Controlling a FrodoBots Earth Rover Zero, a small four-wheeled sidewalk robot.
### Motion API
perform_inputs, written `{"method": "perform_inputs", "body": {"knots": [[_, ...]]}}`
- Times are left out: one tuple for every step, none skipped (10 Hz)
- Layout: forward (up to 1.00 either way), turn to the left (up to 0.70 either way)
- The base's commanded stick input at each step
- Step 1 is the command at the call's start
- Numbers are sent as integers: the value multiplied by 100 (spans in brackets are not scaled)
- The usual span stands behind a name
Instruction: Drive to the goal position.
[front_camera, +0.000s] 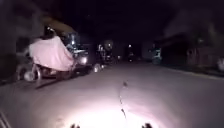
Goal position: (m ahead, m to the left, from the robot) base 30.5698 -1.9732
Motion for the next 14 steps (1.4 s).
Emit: {"method": "perform_inputs", "body": {"knots": [[85, -1], [85, 0], [85, 0], [85, 0], [85, 0], [85, 0], [85, 0], [85, 0], [85, 0], [85, 0], [85, 0], [85, 0], [85, 0], [85, 0]]}}
